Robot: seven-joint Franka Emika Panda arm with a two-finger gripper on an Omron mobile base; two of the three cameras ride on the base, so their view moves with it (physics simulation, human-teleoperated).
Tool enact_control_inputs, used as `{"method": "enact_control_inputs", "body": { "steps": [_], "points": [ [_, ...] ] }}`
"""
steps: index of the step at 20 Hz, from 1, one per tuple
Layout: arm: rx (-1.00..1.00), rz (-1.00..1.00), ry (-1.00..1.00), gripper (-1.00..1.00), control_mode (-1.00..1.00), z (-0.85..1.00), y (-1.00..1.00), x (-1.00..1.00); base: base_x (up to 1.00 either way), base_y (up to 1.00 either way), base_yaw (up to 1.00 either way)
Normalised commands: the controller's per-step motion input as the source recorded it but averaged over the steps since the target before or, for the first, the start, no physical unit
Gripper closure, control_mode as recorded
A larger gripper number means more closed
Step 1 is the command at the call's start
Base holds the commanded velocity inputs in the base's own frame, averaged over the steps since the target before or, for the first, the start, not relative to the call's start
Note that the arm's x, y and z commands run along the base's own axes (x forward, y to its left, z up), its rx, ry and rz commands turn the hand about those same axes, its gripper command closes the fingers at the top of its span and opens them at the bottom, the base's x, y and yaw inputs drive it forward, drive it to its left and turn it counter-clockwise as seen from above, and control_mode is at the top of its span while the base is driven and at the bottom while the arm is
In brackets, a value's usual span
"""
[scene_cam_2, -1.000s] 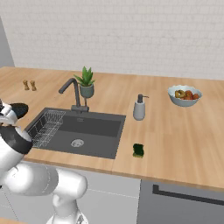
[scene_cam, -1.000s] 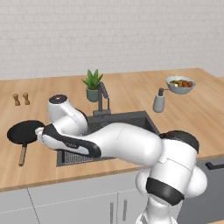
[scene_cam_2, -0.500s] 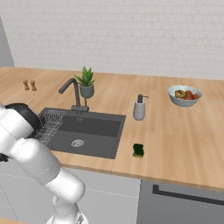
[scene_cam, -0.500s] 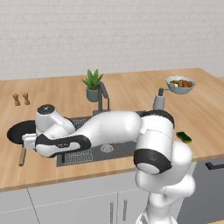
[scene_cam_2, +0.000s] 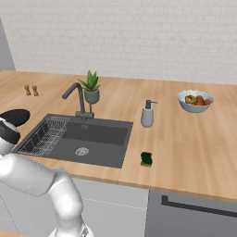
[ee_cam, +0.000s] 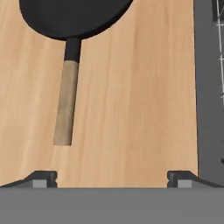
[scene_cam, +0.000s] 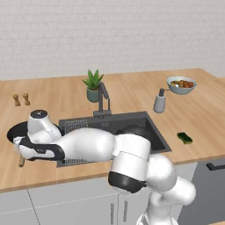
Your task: Pick the pan and sponge and place them into the sink. Then turn on the water.
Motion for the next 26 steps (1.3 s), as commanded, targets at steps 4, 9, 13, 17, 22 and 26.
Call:
{"method": "enact_control_inputs", "body": {
  "steps": [4, 9, 13, 17, 22, 26],
  "points": [
    [-0.04, 0.00, 0.09, -1.00, -1.00, -0.02, 0.48, 0.18, 0.00, 0.00, 0.00],
    [-0.11, 0.00, 0.03, -1.00, -1.00, -0.24, 0.39, 0.08, 0.00, 0.00, 0.00],
    [-0.11, 0.00, 0.00, -1.00, -1.00, -0.31, 0.30, 0.04, 0.00, 0.00, 0.00],
    [-0.10, 0.00, -0.06, -1.00, -1.00, -0.42, 0.07, 0.25, 0.00, 0.00, 0.00],
    [-0.03, 0.00, -0.09, -1.00, -1.00, -0.28, 0.01, 0.50, 0.00, 0.00, 0.00],
    [-0.04, 0.00, -0.06, -1.00, -1.00, -0.19, 0.14, 0.38, 0.00, 0.00, 0.00]
  ]
}}
